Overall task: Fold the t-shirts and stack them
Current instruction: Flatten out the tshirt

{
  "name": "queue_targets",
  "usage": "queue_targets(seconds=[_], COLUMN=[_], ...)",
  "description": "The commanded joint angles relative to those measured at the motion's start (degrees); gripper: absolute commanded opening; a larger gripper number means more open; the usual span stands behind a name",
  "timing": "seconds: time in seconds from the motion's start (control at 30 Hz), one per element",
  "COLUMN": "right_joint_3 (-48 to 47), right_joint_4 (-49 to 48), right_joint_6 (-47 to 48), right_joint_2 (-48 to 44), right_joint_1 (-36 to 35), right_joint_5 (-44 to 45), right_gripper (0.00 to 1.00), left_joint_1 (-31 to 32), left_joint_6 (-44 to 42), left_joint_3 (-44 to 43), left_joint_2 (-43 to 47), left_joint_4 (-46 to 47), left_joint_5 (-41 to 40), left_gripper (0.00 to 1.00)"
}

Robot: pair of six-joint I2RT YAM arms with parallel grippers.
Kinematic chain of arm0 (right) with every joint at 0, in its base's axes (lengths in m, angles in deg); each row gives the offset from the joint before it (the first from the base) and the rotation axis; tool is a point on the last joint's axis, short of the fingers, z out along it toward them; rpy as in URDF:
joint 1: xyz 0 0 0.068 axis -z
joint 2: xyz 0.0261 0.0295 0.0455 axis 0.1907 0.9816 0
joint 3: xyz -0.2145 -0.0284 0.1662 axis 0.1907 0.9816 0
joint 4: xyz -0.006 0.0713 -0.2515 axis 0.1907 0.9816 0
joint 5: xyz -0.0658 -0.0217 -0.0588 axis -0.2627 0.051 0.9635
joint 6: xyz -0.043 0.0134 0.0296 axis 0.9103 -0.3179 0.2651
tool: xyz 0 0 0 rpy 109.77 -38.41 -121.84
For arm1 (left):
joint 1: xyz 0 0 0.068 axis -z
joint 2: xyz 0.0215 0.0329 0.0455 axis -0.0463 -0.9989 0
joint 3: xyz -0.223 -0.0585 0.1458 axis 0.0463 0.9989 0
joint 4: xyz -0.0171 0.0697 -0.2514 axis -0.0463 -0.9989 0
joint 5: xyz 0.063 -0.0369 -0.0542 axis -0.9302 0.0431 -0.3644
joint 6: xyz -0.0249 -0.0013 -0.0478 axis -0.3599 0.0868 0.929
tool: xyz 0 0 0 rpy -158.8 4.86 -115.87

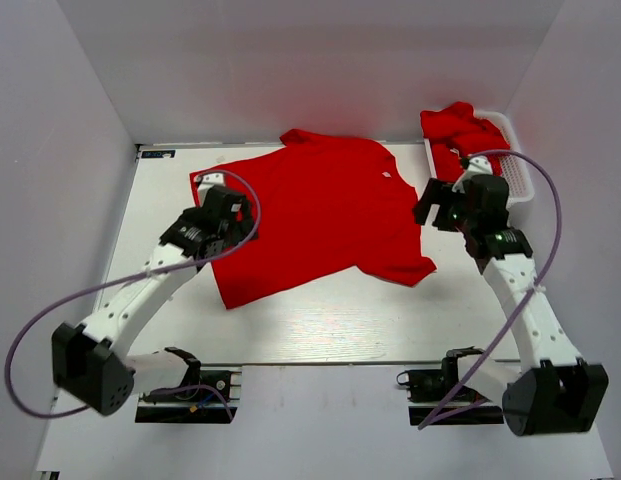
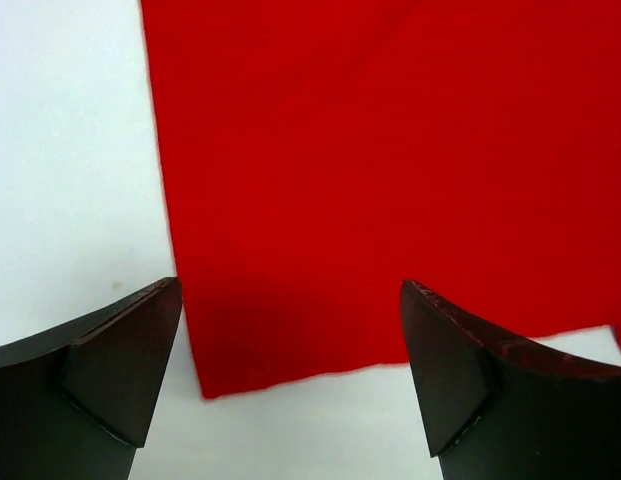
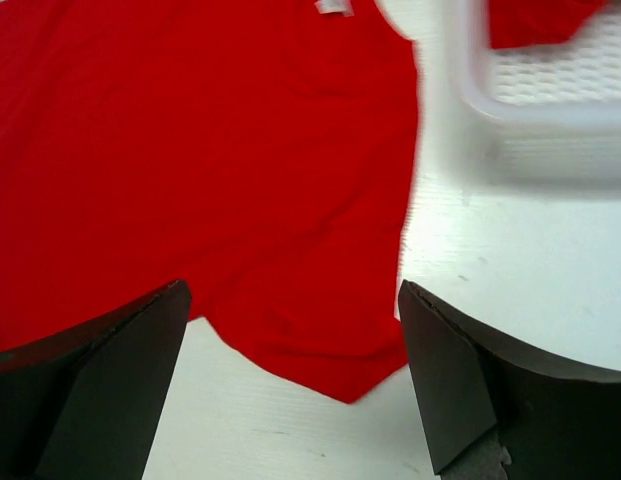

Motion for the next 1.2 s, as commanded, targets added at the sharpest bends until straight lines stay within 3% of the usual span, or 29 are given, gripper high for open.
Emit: queue_targets(seconds=[0.0, 0.3, 0.43, 0.57, 0.8, 0.97, 1.17], right_joint_3=[-4.5, -24.5, -39.4, -43.5, -37.9, -26.2, -12.2], right_joint_4=[-4.8, -1.9, 2.1, 2.6, 2.3, -1.4, -4.8], right_joint_6=[3.5, 5.7, 4.8, 1.8, -1.3, -3.7, -5.8], right_joint_2=[8.6, 39.2, 53.1, 60.2, 61.2, 56.5, 47.9], right_joint_1=[-1.2, -7.1, -7.4, -7.2, -7.0, -7.4, -9.0], right_joint_5=[-10.9, -5.7, -2.9, -2.4, -0.2, -3.3, -4.9], right_gripper=[0.9, 0.9, 0.9, 0.9, 0.9, 0.9, 0.9], left_joint_1=[-0.7, -7.5, -12.1, -14.9, -17.9, -20.6, -21.9], left_joint_6=[-1.0, -1.7, -1.7, -2.4, -5.0, -6.8, -8.1], left_joint_3=[-5.4, -18.7, -22.2, -24.2, -24.7, -26.5, -30.7], left_joint_2=[-7.3, -33.3, -40.4, -46.1, -51.8, -55.8, -58.1], left_joint_4=[4.4, 7.6, 11.9, 13.6, 18.7, 22.3, 19.1], left_joint_5=[-2.3, 0.5, 4.3, 7.2, 11.4, 13.2, 15.1], left_gripper=[1.0, 1.0, 1.0, 1.0, 1.0, 1.0, 1.0])
